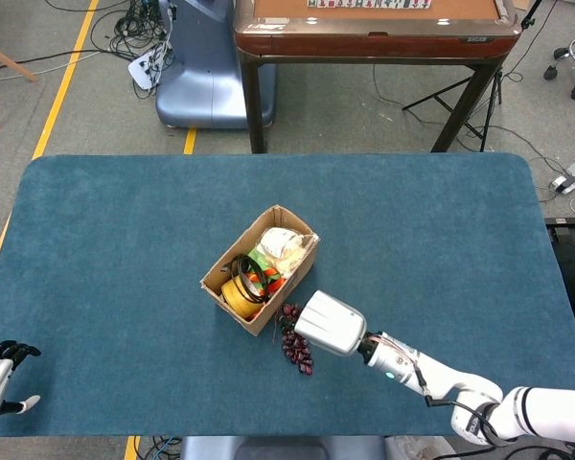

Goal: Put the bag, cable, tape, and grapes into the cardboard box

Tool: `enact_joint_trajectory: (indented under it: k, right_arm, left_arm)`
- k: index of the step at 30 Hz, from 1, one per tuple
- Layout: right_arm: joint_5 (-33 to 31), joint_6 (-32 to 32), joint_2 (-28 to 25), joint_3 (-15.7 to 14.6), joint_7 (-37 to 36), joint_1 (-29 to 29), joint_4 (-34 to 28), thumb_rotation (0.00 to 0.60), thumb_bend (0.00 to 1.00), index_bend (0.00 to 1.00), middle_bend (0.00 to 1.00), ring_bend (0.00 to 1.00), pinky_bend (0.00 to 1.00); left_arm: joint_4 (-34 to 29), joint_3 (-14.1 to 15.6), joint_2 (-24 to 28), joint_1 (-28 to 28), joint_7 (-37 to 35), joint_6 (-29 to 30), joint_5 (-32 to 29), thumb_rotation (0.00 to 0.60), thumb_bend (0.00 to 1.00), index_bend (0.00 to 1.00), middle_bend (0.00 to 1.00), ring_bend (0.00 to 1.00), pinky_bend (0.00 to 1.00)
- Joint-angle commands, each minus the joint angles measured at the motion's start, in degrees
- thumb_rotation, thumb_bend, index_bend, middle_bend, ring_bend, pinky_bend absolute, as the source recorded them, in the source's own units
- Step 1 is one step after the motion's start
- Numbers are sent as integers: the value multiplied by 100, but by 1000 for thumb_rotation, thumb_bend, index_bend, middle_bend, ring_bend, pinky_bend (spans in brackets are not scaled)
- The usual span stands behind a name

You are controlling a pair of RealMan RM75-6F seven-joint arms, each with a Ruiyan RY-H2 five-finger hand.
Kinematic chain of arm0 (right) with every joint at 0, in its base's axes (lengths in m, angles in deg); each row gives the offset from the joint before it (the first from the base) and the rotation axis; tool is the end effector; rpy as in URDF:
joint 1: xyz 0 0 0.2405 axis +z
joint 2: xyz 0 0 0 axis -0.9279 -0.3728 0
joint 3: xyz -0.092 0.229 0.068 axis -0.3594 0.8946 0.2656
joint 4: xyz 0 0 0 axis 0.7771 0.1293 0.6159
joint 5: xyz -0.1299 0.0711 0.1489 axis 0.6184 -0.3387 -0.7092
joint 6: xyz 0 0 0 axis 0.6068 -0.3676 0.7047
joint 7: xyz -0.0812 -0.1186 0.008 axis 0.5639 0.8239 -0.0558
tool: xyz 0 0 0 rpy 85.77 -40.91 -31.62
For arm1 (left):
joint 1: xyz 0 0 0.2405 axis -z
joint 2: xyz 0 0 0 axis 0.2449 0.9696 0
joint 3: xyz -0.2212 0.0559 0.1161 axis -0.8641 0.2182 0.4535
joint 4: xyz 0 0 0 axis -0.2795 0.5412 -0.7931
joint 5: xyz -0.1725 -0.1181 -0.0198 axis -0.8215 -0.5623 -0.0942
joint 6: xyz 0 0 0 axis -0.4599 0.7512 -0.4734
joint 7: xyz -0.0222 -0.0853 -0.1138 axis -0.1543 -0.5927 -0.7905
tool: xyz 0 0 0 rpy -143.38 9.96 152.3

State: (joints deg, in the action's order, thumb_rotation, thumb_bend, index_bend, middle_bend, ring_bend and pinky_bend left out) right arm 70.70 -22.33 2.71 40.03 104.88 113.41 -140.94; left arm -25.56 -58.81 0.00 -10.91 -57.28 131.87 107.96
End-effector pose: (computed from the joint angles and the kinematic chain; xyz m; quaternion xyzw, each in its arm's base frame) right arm -0.0899 -0.2691 0.0174 0.8595 -0.0799 0.4319 0.2613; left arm -0.3784 0.1418 0.1516 -0.6450 -0.4423 -0.2275 0.5802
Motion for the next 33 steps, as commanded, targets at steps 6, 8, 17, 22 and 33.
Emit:
enact_joint_trajectory:
  k: [6, 8, 17, 22, 33]
  right_arm:
    - [-253, -569, 144, -85, 323, 34, 171, 600, 0, 365, 1000, 1000, 1000]
    - [-323, -713, 259, -54, 357, 90, 296, 600, 0, 364, 1000, 1000, 1000]
    - [-540, -1335, 673, 33, 298, 416, 808, 600, 0, 365, 1000, 1000, 1000]
    - [-567, -1530, 816, -1, 343, 523, 950, 600, 0, 365, 1000, 1000, 1000]
    - [-715, -1762, 1146, -12, 422, 649, 1271, 600, 0, 365, 1000, 1000, 1000]
  left_arm:
    - [3, 7, -11, 6, 17, -13, 6, 600, 100, 319, 291, 160, 400]
    - [3, 4, -11, 4, 6, -3, 8, 600, 100, 319, 291, 160, 400]
    - [1, 7, 19, 0, -71, 9, 22, 600, 100, 319, 290, 160, 400]
    - [-1, 9, 30, -2, -95, 22, 36, 600, 100, 319, 291, 160, 400]
    - [-6, 18, 15, -2, -36, 8, 30, 600, 100, 319, 291, 160, 400]
